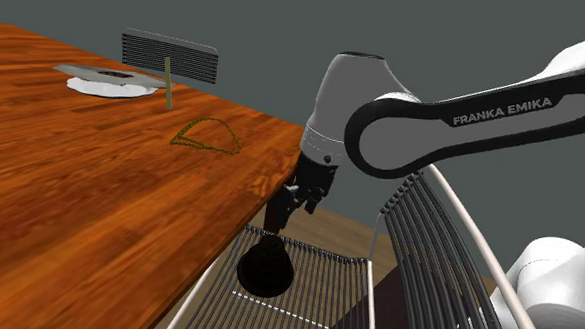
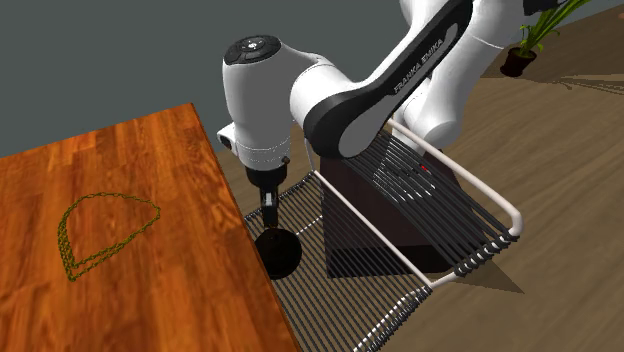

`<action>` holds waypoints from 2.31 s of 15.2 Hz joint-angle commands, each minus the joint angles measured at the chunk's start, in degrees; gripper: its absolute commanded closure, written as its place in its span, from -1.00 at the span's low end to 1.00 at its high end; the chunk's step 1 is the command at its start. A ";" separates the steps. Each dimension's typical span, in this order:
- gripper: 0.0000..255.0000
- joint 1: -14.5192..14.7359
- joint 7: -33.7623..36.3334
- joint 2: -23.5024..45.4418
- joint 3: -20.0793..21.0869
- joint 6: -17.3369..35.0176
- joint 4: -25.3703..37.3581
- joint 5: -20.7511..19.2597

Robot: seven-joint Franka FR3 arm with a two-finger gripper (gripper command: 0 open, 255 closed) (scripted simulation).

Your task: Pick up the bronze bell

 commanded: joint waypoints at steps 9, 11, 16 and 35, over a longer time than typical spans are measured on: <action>-1.00 -0.28 8.83 12.88 4.93 9.72 2.82 -5.65; -1.00 -0.36 9.26 13.97 5.11 11.34 2.19 -6.28; 1.00 -0.33 9.63 14.44 5.39 12.68 1.27 -6.50; 1.00 -0.39 7.38 8.51 4.40 2.08 6.48 -3.55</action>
